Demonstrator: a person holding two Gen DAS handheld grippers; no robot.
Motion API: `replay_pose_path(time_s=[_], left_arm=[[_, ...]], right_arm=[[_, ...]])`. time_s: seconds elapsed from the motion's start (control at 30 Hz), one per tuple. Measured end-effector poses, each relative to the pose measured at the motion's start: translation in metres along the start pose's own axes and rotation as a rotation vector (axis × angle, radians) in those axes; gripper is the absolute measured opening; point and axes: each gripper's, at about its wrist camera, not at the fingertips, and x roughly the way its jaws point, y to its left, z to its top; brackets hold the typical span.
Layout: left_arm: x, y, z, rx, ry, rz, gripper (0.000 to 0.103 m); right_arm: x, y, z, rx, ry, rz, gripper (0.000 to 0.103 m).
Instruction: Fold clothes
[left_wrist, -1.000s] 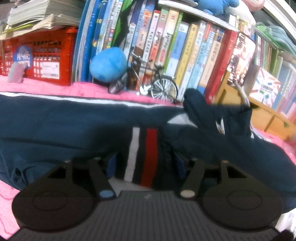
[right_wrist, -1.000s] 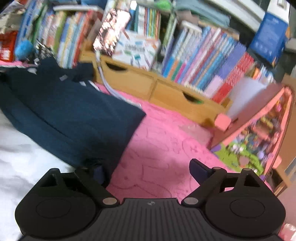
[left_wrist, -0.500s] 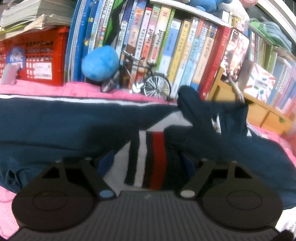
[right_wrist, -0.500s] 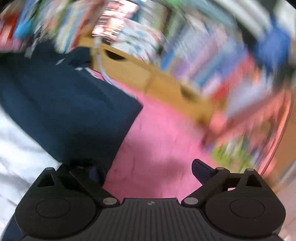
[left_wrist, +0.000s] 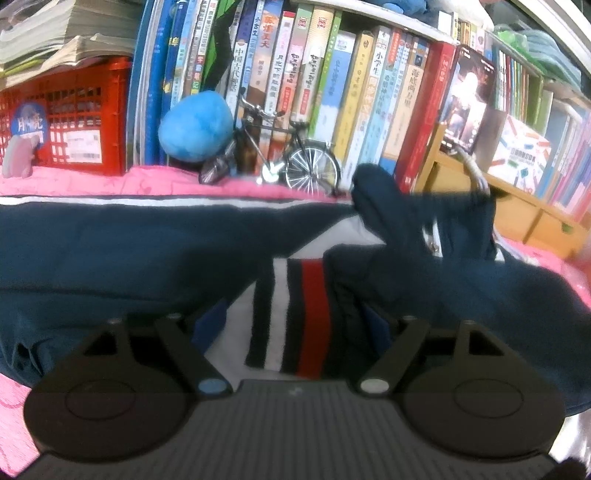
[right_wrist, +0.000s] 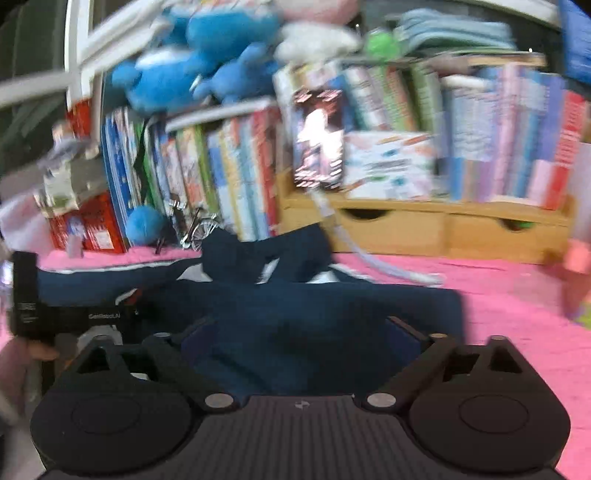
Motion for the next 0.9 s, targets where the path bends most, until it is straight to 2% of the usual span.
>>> replay_pose_path(time_s=[0.03, 0.17, 0.23, 0.37, 0.43, 0.5, 0.57, 0.63, 0.77, 0.83, 0.9], left_arm=[[0.000, -0.002, 0.000, 0.010, 0.003, 0.009, 0.079], [0.002, -0.006, -0.001, 0.033, 0.009, 0.024, 0.081], [0.002, -0.006, -0.001, 0.033, 0.011, 0.019, 0.083], [0.002, -0.008, -0.002, 0.045, 0.017, 0.014, 0.088], [0.003, -0.010, -0.002, 0.054, 0.021, 0.013, 0.089], [0.003, -0.011, -0.002, 0.060, 0.023, 0.015, 0.090], [0.003, -0.012, -0.002, 0.063, 0.025, 0.016, 0.090], [0.003, -0.012, -0.002, 0.066, 0.026, 0.017, 0.090], [0.003, -0.012, -0.001, 0.069, 0.028, 0.019, 0.091], [0.003, -0.012, -0.001, 0.068, 0.028, 0.019, 0.091], [0.003, -0.012, -0.001, 0.066, 0.028, 0.018, 0.091]], right_arm=[[0.014, 0.013, -0.001, -0.017, 0.015, -0.019, 0.067], [0.051, 0.029, -0.025, -0.066, 0.127, -0.099, 0.064], [0.041, 0.011, -0.037, -0.077, 0.092, -0.133, 0.066], [0.011, -0.052, -0.044, -0.014, 0.108, -0.285, 0.066], [-0.002, -0.084, -0.047, 0.016, 0.119, -0.367, 0.074], [-0.010, -0.115, -0.046, 0.095, 0.157, -0.458, 0.074], [-0.019, -0.136, -0.040, 0.171, 0.196, -0.553, 0.070], [-0.030, -0.137, -0.032, 0.191, 0.170, -0.621, 0.068], [-0.038, -0.110, -0.007, 0.222, 0.024, -0.475, 0.072], [-0.023, -0.088, 0.002, 0.199, -0.006, -0.349, 0.077], [-0.002, -0.065, 0.009, 0.178, -0.004, -0.217, 0.077]])
